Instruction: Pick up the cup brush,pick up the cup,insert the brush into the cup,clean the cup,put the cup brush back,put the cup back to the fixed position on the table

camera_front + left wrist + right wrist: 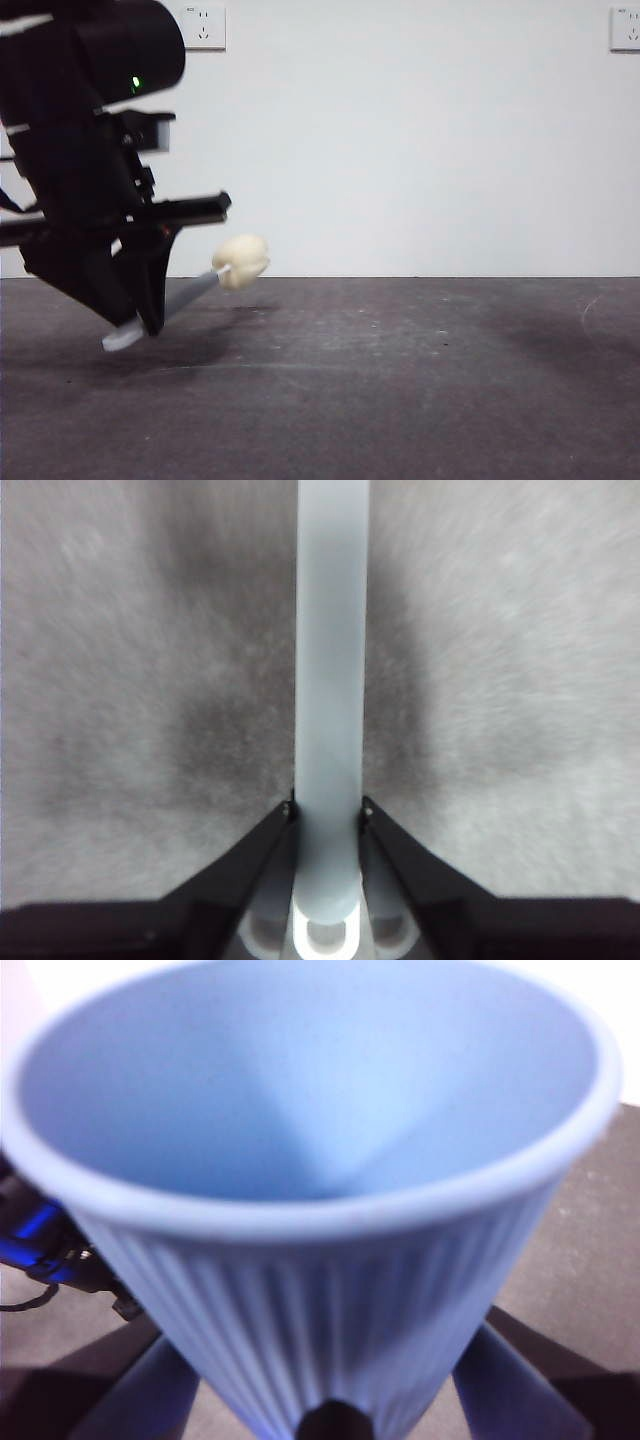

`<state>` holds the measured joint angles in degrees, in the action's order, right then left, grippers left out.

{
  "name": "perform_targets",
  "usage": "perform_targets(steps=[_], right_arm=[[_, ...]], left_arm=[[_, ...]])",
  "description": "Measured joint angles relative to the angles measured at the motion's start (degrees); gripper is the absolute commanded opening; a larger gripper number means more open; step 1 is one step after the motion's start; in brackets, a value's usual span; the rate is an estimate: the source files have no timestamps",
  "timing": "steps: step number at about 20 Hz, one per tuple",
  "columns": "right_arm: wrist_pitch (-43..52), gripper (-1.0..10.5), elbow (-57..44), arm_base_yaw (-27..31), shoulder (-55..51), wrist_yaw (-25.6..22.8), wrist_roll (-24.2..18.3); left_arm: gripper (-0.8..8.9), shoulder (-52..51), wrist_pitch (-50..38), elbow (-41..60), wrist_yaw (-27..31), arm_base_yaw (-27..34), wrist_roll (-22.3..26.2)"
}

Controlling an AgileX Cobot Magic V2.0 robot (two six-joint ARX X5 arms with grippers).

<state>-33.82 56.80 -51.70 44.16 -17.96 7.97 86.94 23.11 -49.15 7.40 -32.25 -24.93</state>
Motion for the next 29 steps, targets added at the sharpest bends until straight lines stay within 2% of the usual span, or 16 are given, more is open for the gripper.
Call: perform_targets(steps=[5,16,17,18,20,21,26,29], right_arm=[[-0.33,-0.2,0.00,0.00,0.09,0.00,0.00],[-1.55,-0.2,0.00,-0.02,0.11,0.00,0.02],[-1.77,-0.2,0.00,-0.02,0.11,0.02,0.02],[-1.81,-0.2,0.00,-0.02,0.11,0.00,0.02],[-1.81,-0.2,0.00,-0.02,0.11,0.00,0.02],[-1.81,-0.2,0.00,-0.02,0.11,0.00,0.02],[-1.57,-0.2,0.00,-0.04,1.01,0.00,0.00],[2.84,-0.2,-1.01,-0.04,3.02,-0.02,-0.04]], left_arm=[[-0.09,2.75,-2.25,0.00,1.97,0.00,-2.82],[-0.03,6.19,-3.43,-0.20,2.58,0.00,-3.23],[0.14,6.19,-3.43,-0.20,2.49,0.00,-3.23],[0.83,6.19,-3.43,-0.20,2.10,0.00,-3.23],[3.38,6.19,-3.43,-0.22,1.01,0.09,-3.26],[4.16,6.21,-3.45,-0.24,-0.02,0.17,-3.23],[4.15,5.97,-4.13,-0.72,-5.29,0.31,-1.38],[4.15,4.79,-2.99,-0.66,-6.10,0.33,-0.42]])
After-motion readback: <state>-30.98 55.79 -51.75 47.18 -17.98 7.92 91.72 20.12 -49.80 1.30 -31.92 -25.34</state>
